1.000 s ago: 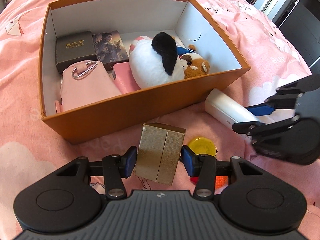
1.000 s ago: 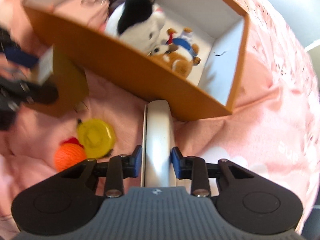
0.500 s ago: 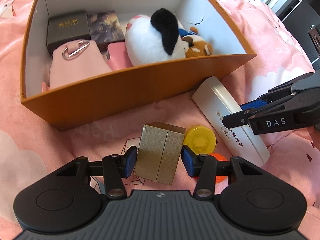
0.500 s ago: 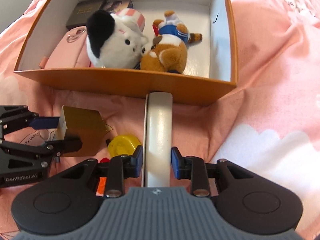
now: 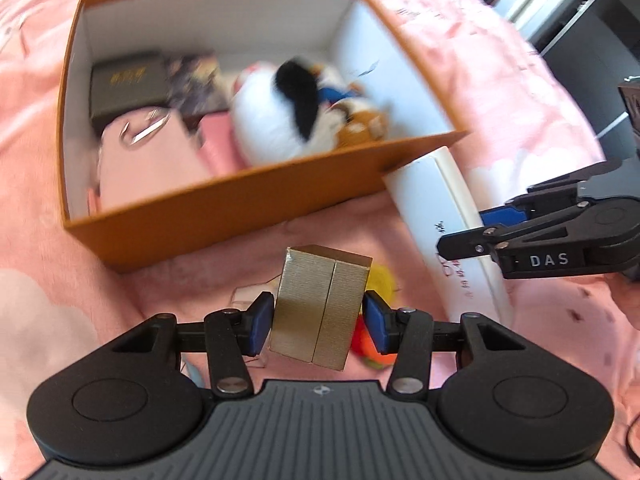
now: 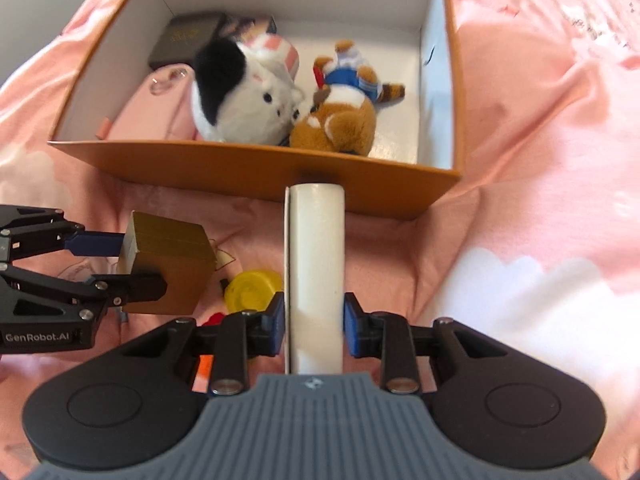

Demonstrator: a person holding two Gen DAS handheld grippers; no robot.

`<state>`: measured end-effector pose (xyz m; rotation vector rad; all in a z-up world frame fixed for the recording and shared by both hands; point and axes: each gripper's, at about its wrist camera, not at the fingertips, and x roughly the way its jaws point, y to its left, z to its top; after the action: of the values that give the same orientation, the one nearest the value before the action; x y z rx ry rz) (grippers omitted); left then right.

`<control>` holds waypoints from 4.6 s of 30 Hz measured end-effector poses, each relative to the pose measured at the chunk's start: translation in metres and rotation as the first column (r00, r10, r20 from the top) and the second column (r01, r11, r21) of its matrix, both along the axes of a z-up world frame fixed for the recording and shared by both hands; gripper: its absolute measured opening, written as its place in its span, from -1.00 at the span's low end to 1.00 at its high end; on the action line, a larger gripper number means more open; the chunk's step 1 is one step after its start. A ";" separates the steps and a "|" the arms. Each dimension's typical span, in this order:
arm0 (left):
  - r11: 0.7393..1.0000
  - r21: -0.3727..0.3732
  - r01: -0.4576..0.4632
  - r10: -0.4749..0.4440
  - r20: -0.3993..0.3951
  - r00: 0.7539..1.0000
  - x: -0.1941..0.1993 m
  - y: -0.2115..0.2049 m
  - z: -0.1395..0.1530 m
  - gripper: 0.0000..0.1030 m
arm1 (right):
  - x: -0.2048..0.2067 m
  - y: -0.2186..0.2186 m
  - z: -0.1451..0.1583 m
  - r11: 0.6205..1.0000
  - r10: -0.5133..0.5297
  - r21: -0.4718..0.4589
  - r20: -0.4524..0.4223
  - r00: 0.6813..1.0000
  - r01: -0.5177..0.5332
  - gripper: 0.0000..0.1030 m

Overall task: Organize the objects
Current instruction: 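Lift the tan box and white box and carry them over the orange box, then lower the tan box with the left tool while the right lowers the white box inside, then open both tools to release the tan box and white box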

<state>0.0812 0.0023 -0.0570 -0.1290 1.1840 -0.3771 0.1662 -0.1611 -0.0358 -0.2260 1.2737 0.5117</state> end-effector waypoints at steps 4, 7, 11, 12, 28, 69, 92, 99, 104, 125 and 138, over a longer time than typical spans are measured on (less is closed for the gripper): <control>0.999 -0.019 0.033 -0.031 0.066 0.997 -0.003 -0.005 0.029 0.08 | -0.009 -0.010 0.030 0.999 -0.009 0.042 0.048 0.999 0.007 -0.40; 0.999 -0.033 0.033 -0.029 0.114 0.993 0.000 -0.006 0.049 0.08 | -0.012 -0.018 0.059 0.997 -0.016 0.082 0.085 0.996 0.009 -0.40; 0.999 -0.050 0.020 -0.011 0.169 0.986 0.013 -0.003 0.075 0.07 | -0.011 -0.023 0.089 0.990 -0.033 0.140 0.150 0.988 0.011 -0.41; 0.999 -0.049 0.015 -0.005 0.181 0.984 0.017 -0.002 0.079 0.07 | -0.009 -0.025 0.097 0.988 -0.040 0.155 0.168 0.985 0.014 -0.41; 0.994 -0.059 -0.094 0.105 0.211 0.972 0.109 0.009 0.079 0.05 | 0.114 0.021 0.079 0.992 -0.104 0.095 0.316 0.943 0.078 -0.41; 0.994 -0.065 -0.086 0.098 0.216 0.972 0.154 0.008 0.063 0.04 | 0.139 0.046 -0.002 0.977 0.104 -0.205 0.196 0.975 -0.063 -0.91; 0.801 0.480 0.358 -0.539 0.317 0.780 0.197 -0.083 0.014 0.04 | 0.151 0.019 0.043 0.992 0.122 -0.063 0.291 0.949 -0.108 -0.91; 0.637 0.632 0.442 -0.719 0.282 0.635 0.190 -0.102 -0.016 0.04 | 0.156 0.014 0.041 0.992 0.126 -0.039 0.289 0.949 -0.120 -0.91; 0.570 0.678 0.465 -0.780 0.268 0.566 0.188 -0.111 -0.033 0.04 | 0.158 0.012 0.039 0.992 0.126 -0.026 0.285 0.950 -0.124 -0.91; 0.634 0.678 0.372 -0.712 0.324 0.623 0.159 -0.094 -0.025 0.54 | 0.150 0.009 0.046 0.993 0.117 -0.017 0.302 0.946 -0.117 -0.79; 0.837 0.425 0.346 -0.469 0.228 0.853 0.204 -0.073 -0.023 -0.41 | 0.156 0.014 0.040 0.992 0.115 -0.077 0.287 0.951 -0.097 -0.76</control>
<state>0.2851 -0.0712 -0.0803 0.5164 0.9264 -0.5253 0.3225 -0.1470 0.0043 -0.4090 0.9934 0.5107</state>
